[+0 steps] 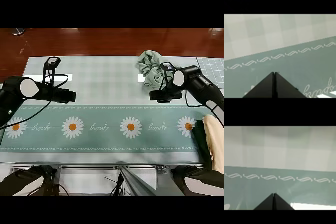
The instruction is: Fold the shirts.
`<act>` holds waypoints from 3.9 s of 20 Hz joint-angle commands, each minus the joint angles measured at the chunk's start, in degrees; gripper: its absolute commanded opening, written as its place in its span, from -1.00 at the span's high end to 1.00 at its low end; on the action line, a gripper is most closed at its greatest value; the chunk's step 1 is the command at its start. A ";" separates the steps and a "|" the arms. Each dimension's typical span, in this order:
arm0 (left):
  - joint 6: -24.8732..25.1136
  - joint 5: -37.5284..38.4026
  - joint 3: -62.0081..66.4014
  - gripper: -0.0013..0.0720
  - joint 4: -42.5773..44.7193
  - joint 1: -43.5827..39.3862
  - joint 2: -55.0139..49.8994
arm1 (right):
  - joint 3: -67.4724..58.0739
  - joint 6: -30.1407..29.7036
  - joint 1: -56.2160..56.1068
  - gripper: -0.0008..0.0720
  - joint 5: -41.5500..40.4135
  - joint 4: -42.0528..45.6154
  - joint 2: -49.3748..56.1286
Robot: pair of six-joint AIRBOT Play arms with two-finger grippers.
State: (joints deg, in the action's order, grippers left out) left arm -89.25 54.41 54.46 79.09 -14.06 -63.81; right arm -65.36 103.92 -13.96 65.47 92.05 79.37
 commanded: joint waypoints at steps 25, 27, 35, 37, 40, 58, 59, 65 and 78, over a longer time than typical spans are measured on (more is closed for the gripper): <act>0.02 -13.09 -0.02 0.77 0.02 0.11 -0.11 | 0.02 1.25 -0.02 0.57 -20.31 11.98 0.04; 0.02 -18.14 -0.02 -0.62 0.04 0.11 -0.74 | -0.04 9.07 0.96 -0.75 -31.23 22.16 0.11; 3.91 -21.09 0.00 -0.95 0.04 0.11 -7.28 | -16.33 11.80 16.11 -0.72 -36.85 11.69 15.63; 3.91 -19.87 0.00 -0.95 0.04 0.11 -8.39 | -21.73 5.86 16.41 -0.72 -32.52 6.93 21.59; 3.91 -18.97 0.00 -0.95 0.02 0.11 -8.76 | -27.93 -1.55 16.35 -0.72 -25.70 -3.50 29.00; 13.79 12.81 -11.67 -0.95 -26.03 12.50 16.87 | -52.59 -22.16 14.78 0.90 1.36 -22.91 1.73; 13.70 11.26 -14.16 -0.95 -26.05 12.50 20.46 | -52.59 -22.77 14.75 0.90 0.24 -23.80 -0.98; 12.87 5.49 -20.90 -0.95 -26.25 12.50 30.01 | -52.59 -28.39 14.08 0.90 -6.23 -26.91 -13.62; 11.43 2.10 -20.94 -0.95 -26.47 12.50 29.55 | -35.36 -32.20 8.90 0.90 14.78 -41.18 -22.32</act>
State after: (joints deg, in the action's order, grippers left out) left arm -77.80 56.84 33.56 52.66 -1.61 -34.30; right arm -109.93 71.94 -1.67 75.09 55.18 57.54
